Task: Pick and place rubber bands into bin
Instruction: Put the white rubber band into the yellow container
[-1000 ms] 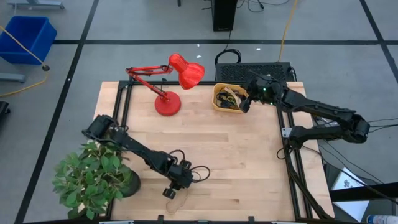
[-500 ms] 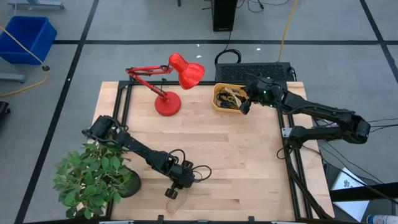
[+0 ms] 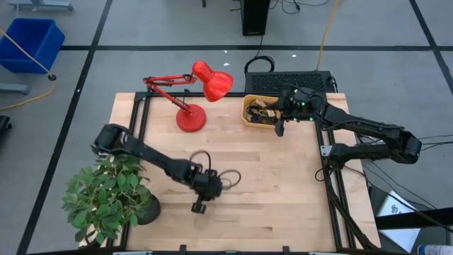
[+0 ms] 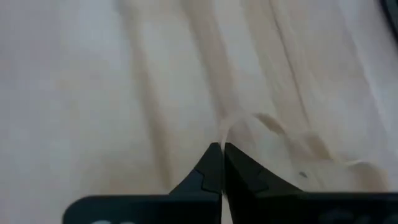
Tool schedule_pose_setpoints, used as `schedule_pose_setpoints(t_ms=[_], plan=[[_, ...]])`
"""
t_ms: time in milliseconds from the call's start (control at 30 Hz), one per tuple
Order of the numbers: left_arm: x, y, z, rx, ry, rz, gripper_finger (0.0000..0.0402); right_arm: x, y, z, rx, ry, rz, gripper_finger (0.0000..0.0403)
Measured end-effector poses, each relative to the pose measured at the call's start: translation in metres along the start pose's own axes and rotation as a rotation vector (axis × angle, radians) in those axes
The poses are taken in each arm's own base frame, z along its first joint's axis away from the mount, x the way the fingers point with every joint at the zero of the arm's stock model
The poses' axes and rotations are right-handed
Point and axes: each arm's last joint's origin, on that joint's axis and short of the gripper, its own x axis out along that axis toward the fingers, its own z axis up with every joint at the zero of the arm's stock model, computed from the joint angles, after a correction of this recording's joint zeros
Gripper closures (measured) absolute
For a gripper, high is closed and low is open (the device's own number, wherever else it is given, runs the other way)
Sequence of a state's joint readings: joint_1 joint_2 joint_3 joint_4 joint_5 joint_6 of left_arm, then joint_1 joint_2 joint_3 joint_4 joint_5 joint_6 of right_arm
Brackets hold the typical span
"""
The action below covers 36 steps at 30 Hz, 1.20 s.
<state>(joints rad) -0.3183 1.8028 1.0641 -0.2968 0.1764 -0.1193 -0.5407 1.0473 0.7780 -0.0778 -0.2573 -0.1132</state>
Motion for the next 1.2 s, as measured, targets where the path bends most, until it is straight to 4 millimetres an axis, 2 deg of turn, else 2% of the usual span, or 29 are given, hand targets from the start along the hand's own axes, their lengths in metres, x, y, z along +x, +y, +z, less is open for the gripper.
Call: schedule_pose_setpoints(t_ms=[233, 467, 600, 733, 967, 1200], plan=[[-0.058, 0.038, 0.021, -0.100, -0.220, 0.142, 0.0397, 0.000, 0.004, 0.003, 0.069, -0.027, 0.072, 0.0197], [-0.124, 0.072, 0.037, -0.007, -0.490, 0.476, 0.0397, 0.002, 0.015, 0.006, 0.052, -0.044, 0.115, 0.0197], [-0.151, 0.084, 0.042, -0.018, -0.618, 0.566, 0.0395, 0.004, 0.025, 0.008, 0.045, -0.060, 0.160, 0.0197], [-0.157, 0.089, 0.043, 0.004, -0.656, 0.586, 0.0396, 0.005, 0.038, 0.009, 0.049, -0.062, 0.211, 0.0197], [-0.155, 0.091, 0.043, 0.022, -0.646, 0.574, 0.0397, 0.015, 0.058, 0.017, 0.014, -0.139, 0.293, 0.0197], [-0.156, 0.090, 0.044, 0.054, -0.658, 0.576, 0.0396, 0.045, 0.069, 0.011, 0.075, -0.141, 0.342, 0.0197]])
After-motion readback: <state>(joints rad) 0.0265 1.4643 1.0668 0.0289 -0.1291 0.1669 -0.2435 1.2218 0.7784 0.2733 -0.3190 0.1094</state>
